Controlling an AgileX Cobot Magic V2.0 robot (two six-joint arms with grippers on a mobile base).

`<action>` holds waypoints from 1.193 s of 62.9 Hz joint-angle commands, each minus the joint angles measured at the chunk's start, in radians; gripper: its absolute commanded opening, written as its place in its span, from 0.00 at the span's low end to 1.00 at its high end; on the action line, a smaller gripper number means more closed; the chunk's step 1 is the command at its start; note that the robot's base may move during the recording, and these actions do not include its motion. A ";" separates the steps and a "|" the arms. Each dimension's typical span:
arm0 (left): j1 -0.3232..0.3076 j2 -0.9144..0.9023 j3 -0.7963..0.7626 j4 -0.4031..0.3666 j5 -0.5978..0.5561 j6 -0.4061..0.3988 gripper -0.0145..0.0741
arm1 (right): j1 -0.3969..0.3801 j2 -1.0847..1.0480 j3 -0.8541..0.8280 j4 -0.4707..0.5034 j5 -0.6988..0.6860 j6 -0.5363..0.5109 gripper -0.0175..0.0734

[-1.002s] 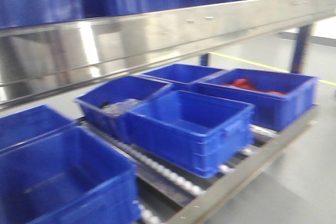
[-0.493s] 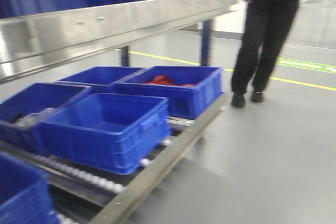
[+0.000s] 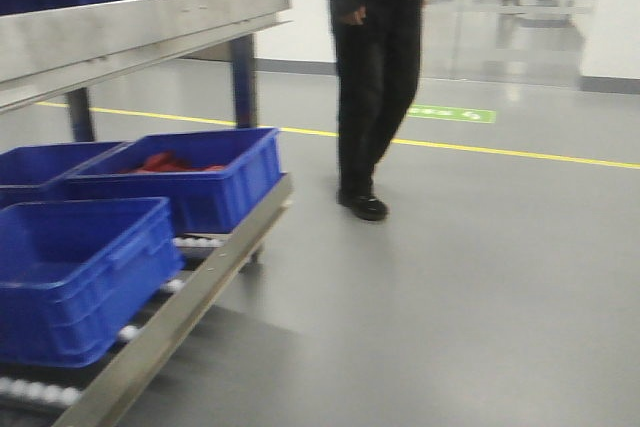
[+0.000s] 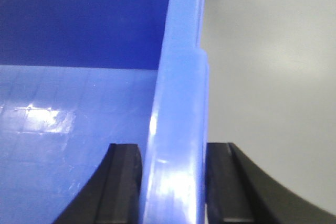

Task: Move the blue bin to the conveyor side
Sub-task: 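Hold the blue bin with both grippers while the base turns away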

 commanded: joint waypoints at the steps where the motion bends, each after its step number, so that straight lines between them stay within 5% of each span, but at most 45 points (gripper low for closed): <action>1: 0.001 -0.019 -0.014 0.048 -0.095 0.015 0.14 | -0.008 -0.024 -0.015 -0.078 -0.103 -0.020 0.09; 75: 0.001 -0.019 -0.014 0.048 -0.119 0.015 0.14 | -0.008 -0.024 -0.015 -0.078 -0.103 -0.020 0.09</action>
